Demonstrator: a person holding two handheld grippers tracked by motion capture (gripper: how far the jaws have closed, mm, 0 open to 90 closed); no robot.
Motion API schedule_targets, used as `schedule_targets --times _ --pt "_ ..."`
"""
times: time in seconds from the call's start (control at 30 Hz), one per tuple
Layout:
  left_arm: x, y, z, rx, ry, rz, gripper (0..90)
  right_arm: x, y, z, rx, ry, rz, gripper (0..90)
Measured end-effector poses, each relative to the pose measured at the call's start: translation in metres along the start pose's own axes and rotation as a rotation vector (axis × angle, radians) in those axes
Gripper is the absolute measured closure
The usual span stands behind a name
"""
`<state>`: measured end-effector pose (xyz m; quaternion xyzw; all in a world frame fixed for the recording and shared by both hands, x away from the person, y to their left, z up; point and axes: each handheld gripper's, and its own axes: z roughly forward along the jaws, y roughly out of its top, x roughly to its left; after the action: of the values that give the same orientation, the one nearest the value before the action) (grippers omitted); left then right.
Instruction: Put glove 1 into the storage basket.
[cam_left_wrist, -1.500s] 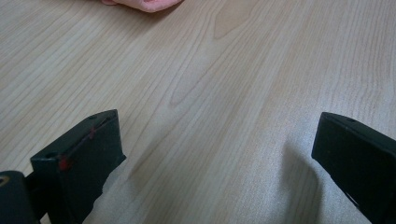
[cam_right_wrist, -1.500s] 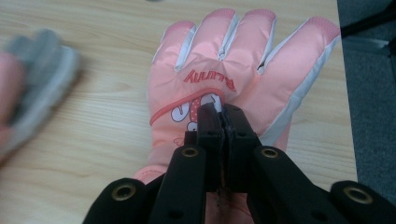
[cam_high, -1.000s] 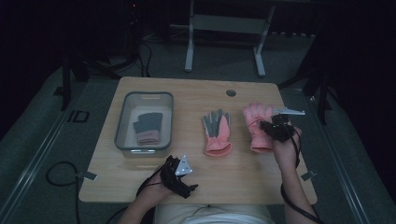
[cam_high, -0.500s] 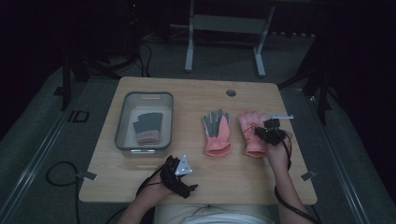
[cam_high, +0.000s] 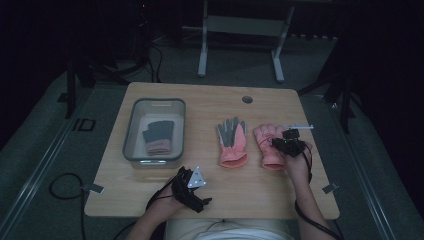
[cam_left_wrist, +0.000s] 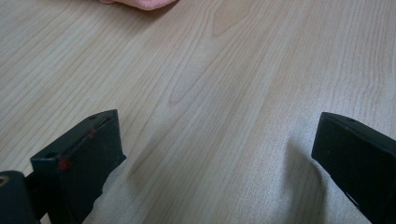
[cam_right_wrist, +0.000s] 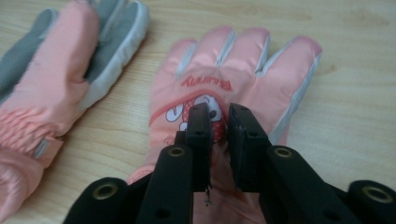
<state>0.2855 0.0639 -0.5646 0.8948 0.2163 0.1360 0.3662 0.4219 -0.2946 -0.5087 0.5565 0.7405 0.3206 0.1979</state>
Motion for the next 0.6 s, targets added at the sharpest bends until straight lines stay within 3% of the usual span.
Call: schedule_targets --times 0.07,0.1,0.3,0.43,0.6 --pt "0.000 0.000 0.000 0.001 0.000 0.000 1.5 0.000 0.001 -0.002 -0.002 0.004 -0.013 76.6" --pt "0.000 0.000 0.000 -0.001 -0.001 -0.001 1.5 -0.001 0.005 -0.005 -0.009 0.025 -0.063 73.2" --pt "0.000 0.000 0.000 0.001 -0.001 0.001 1.5 -0.002 0.011 -0.007 -0.001 0.038 -0.160 66.7" --pt "0.000 0.000 0.000 -0.001 -0.001 0.000 1.5 -0.001 0.009 -0.001 0.021 0.025 -0.198 64.3" --pt "0.000 0.000 0.000 0.003 -0.001 0.003 1.5 0.000 0.003 0.007 0.042 0.015 -0.209 64.2"
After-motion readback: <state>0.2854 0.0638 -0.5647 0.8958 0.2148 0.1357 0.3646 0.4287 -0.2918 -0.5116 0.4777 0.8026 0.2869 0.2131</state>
